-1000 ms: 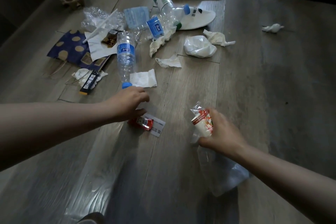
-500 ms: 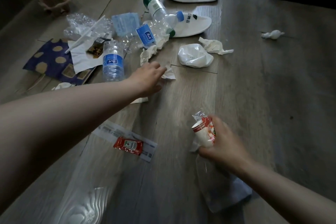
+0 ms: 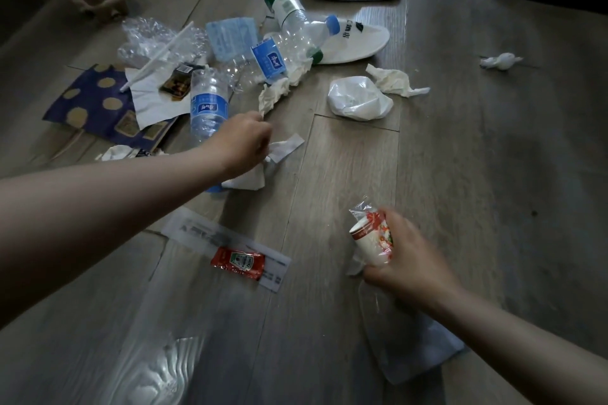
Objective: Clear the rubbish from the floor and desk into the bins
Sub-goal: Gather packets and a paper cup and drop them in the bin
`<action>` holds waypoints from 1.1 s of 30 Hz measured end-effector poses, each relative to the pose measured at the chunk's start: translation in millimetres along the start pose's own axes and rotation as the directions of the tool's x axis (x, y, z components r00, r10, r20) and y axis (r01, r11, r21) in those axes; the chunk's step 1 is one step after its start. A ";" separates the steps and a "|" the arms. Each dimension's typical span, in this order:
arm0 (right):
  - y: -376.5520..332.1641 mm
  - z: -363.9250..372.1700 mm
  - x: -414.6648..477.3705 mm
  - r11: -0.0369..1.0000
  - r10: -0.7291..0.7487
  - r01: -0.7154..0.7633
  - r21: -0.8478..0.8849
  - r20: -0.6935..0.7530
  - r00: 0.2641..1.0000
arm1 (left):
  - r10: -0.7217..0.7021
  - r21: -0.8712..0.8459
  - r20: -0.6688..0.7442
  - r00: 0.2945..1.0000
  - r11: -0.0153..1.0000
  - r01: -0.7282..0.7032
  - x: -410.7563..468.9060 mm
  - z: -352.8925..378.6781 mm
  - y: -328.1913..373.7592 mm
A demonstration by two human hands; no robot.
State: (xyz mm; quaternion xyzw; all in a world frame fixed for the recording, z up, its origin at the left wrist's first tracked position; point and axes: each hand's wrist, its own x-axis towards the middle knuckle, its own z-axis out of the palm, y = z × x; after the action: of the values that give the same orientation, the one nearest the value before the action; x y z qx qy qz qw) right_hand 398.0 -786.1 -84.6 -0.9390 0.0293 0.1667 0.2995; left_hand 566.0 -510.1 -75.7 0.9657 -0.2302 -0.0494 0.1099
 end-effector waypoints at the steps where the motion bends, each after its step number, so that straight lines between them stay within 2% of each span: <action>1: -0.8 0.0 -0.6 1.000 0.005 -0.005 -0.009 0.004 1.000 | 0.011 0.049 0.041 0.999 0.999 -0.013 -5.7 -3.1 -4.5; 5: -4.7 -0.4 -1.9 0.999 -0.001 0.002 -0.046 0.020 1.000 | -0.053 0.198 0.274 0.960 0.980 -0.002 -26.7 -6.9 -9.7; 7: -7.7 -0.8 -2.9 0.998 -0.002 0.003 -0.062 0.020 1.000 | -0.101 0.199 0.374 0.922 0.980 0.027 -33.3 -6.1 -9.8; 10: -9.9 -0.3 -5.5 0.998 -0.008 0.010 -0.062 0.027 1.000 | -0.068 0.174 0.446 0.892 0.985 -0.011 -40.3 -5.2 -14.1; 14: -10.3 0.4 -9.2 0.996 -0.019 0.022 -0.087 0.034 0.999 | -0.013 0.169 0.408 0.913 0.984 -0.061 -47.7 -4.6 -15.9; 18: -7.8 1.1 -9.8 0.997 -0.027 0.028 -0.074 0.024 0.999 | -0.038 0.019 0.329 0.944 0.999 0.034 -45.9 -2.3 -8.5; 22: -3.7 2.3 -8.6 0.997 -0.020 0.021 -0.069 0.015 1.000 | -0.068 -0.131 0.191 0.979 0.987 0.094 -33.2 -6.4 0.2; 26: -1.0 3.6 -6.2 0.997 -0.004 0.005 -0.074 0.013 1.000 | -0.177 -0.226 0.061 0.982 0.956 0.186 -18.6 -8.5 4.8; 30: 1.2 3.5 -5.1 0.998 -0.002 0.003 -0.058 0.015 1.000 | -0.216 -0.173 0.132 0.967 0.956 0.237 -8.1 2.4 9.7; 33: 1.7 3.3 -4.6 0.999 -0.008 0.009 -0.050 0.019 1.000 | -0.160 -0.121 0.202 0.966 0.975 0.187 -2.1 13.2 21.4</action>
State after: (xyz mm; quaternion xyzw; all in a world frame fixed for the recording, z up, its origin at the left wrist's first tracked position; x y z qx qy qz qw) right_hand 392.5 -785.8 -86.6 -0.9447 0.0185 0.1748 0.2767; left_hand 552.9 -530.3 -83.4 0.9629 -0.1501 -0.1673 0.1494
